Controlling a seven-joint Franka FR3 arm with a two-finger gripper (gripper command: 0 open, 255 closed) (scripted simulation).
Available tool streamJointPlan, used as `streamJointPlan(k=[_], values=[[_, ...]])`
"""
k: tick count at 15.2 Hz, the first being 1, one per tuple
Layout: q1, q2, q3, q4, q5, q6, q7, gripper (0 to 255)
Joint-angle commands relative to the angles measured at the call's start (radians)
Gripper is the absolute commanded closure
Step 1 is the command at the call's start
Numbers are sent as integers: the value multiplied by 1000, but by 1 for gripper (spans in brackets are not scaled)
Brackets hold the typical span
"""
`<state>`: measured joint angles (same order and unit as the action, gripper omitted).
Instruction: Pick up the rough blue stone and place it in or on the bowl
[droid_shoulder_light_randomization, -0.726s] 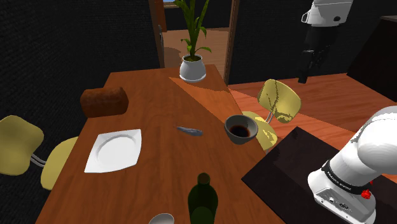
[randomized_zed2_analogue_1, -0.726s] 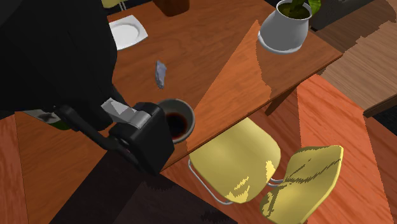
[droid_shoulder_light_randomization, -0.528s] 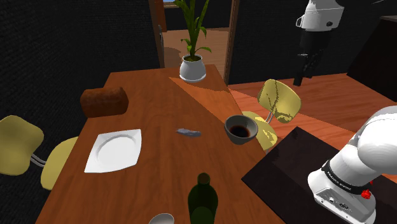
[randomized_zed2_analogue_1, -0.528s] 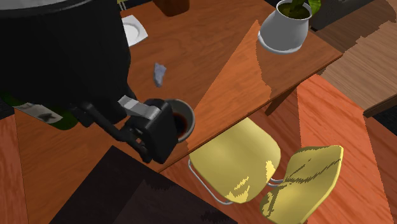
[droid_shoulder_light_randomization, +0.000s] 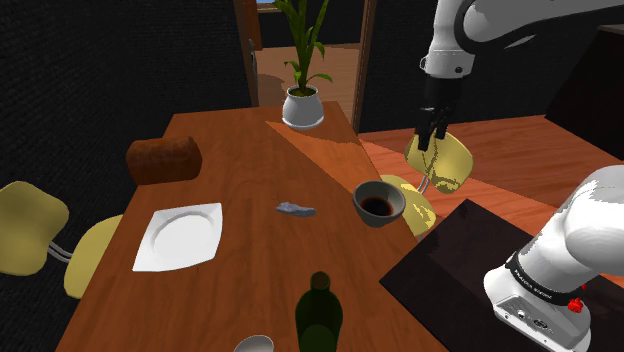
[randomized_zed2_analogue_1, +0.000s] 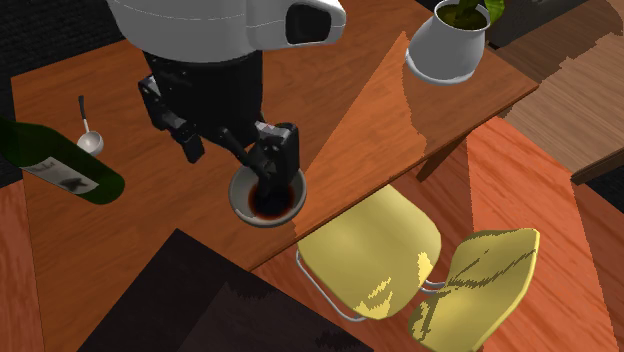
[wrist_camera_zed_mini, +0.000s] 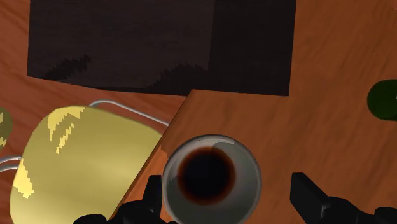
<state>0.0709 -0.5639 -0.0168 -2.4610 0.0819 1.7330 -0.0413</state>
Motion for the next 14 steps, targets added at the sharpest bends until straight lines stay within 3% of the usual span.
streamJointPlan(k=[1, 14], values=[[14, 73, 5, 10, 18, 67, -10, 0], [88, 550, 41, 189, 133, 376, -102, 0]])
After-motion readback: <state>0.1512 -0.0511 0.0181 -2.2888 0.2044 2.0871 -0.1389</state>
